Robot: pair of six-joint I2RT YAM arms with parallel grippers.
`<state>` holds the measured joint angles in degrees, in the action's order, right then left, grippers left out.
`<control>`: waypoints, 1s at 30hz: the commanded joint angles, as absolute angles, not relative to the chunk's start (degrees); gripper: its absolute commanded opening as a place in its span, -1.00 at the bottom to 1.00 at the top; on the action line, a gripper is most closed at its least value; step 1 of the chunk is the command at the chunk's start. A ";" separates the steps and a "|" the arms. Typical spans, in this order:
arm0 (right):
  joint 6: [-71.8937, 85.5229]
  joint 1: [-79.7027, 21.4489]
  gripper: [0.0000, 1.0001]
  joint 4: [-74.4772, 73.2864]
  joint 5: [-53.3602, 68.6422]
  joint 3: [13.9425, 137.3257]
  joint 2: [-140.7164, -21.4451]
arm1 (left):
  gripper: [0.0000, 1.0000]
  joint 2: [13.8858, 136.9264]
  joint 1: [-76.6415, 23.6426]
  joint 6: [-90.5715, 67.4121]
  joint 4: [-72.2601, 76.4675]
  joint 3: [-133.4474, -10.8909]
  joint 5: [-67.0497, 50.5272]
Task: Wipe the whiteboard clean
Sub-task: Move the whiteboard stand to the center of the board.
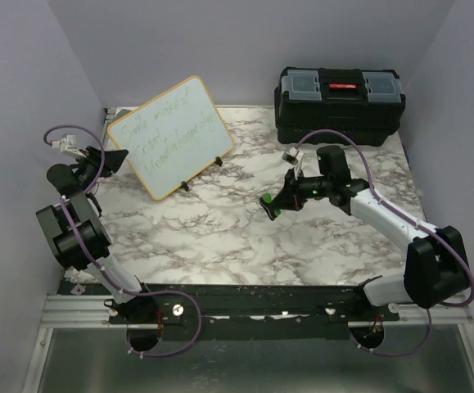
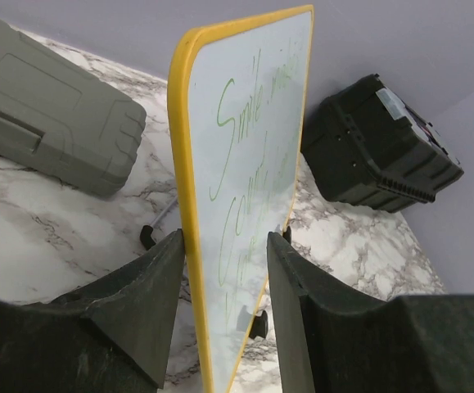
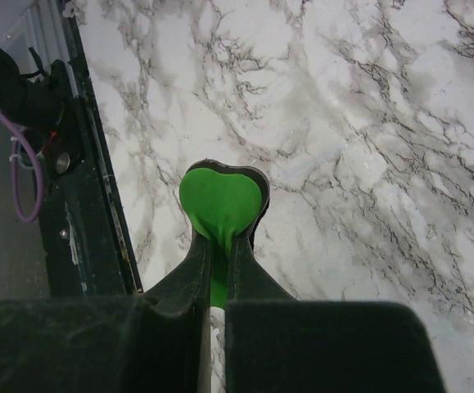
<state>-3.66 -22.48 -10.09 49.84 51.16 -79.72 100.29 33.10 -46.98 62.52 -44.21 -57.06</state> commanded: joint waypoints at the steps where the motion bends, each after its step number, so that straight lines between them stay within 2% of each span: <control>1: -4.15 -22.19 -0.95 -9.14 50.71 51.36 -79.63 | -0.13 101.95 32.11 -48.31 64.47 -45.95 -57.09; 12: -4.13 -22.19 -0.95 -9.23 50.45 51.37 -79.29 | -0.34 105.99 30.44 -52.81 65.10 -47.82 -57.13; 23: -4.13 -22.15 -0.95 -9.23 50.31 51.47 -79.50 | -0.48 108.34 30.29 -55.30 67.60 -47.02 -55.61; 29: -4.11 -22.10 -0.95 -9.23 50.27 51.52 -79.54 | -0.76 109.90 30.30 -58.18 72.08 -47.49 -57.90; 30: -4.11 -22.07 -0.95 -9.23 50.23 51.53 -79.54 | -0.87 110.24 30.31 -58.62 72.71 -47.63 -58.28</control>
<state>-3.66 -22.39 -10.07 49.82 51.16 -79.72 108.53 30.61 -56.10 66.83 -46.92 -56.62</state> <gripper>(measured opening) 0.044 0.154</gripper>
